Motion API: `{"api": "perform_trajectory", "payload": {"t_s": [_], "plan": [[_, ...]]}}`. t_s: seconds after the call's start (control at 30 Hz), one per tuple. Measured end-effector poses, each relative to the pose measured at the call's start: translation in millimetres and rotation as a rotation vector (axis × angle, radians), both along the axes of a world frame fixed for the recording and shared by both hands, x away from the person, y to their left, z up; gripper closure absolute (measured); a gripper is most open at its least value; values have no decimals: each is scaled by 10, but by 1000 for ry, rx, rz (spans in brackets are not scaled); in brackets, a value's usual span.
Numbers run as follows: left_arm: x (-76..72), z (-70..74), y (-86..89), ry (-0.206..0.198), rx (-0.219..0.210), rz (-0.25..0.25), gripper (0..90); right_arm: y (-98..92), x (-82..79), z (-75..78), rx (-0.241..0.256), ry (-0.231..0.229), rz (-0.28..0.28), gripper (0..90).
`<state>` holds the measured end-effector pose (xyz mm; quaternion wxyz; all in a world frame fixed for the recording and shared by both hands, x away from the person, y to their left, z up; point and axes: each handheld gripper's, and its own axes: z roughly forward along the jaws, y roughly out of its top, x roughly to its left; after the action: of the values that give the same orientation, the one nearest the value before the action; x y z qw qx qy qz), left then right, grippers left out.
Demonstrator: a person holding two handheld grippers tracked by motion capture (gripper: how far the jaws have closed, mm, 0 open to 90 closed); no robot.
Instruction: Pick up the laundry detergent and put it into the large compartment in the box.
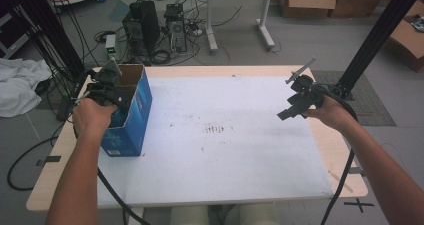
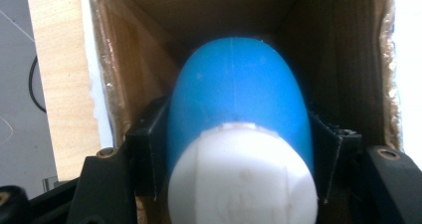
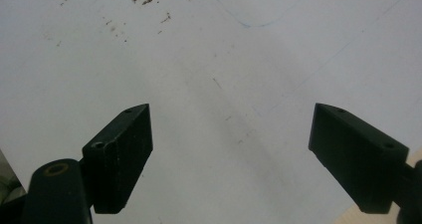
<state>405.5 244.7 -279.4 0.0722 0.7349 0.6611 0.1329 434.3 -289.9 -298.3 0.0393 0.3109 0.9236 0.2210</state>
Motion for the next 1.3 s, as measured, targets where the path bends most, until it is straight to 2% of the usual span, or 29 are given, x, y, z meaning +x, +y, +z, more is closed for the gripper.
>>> {"api": "perform_trajectory", "payload": {"t_s": [0.43,1.0,1.17,1.3], "plan": [[-55,51,45,-26,-29,6,357,11,-13,8,3,-4,6,175],[-108,153,64,-52,-33,20,331,26,-40,34,2,-7,11,175],[-130,203,77,-61,-46,19,323,27,-47,40,3,-9,12,175],[-144,236,72,-65,-39,16,315,33,-52,51,5,-13,14,175]]}}
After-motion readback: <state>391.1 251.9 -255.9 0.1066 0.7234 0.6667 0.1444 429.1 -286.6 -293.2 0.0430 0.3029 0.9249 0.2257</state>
